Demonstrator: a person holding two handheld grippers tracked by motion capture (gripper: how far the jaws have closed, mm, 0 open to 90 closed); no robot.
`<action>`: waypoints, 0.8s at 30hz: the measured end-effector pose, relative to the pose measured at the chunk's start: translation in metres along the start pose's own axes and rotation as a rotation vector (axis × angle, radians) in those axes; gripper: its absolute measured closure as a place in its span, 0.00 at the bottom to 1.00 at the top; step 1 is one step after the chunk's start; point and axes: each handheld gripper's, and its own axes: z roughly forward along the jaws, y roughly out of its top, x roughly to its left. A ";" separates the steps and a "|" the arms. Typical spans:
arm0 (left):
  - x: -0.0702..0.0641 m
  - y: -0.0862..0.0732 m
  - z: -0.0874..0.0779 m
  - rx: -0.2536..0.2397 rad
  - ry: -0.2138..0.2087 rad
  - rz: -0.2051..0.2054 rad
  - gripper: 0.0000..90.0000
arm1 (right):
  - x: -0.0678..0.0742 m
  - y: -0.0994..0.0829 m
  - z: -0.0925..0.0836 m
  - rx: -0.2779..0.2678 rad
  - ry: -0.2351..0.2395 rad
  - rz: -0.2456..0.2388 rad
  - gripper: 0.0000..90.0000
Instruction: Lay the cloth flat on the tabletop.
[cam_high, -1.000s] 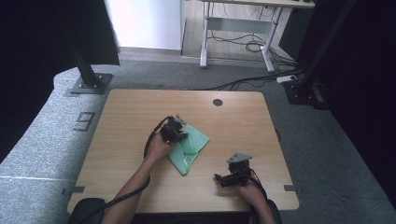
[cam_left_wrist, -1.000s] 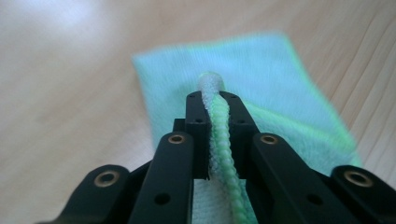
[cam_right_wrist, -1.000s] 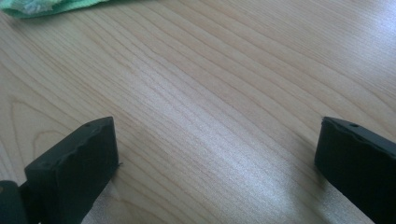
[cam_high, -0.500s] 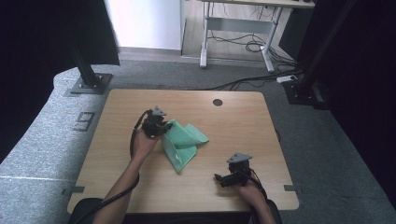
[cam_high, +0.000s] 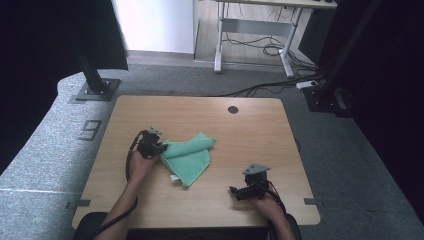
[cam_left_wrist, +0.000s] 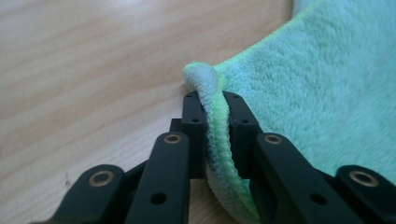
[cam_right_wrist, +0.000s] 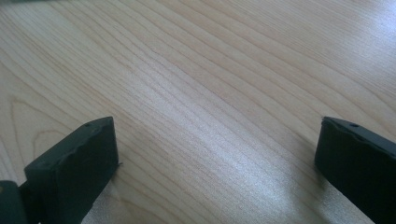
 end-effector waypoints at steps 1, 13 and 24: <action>0.001 0.000 -0.001 -0.004 0.000 -0.005 0.85 | 0.000 0.000 0.000 0.000 0.000 -0.001 0.00; -0.036 0.046 -0.012 -0.103 -0.065 0.169 0.45 | 0.000 0.000 0.000 0.000 -0.001 -0.002 0.00; -0.071 0.051 0.030 0.066 -0.121 0.308 0.76 | 0.000 0.000 0.000 0.000 0.000 -0.001 0.00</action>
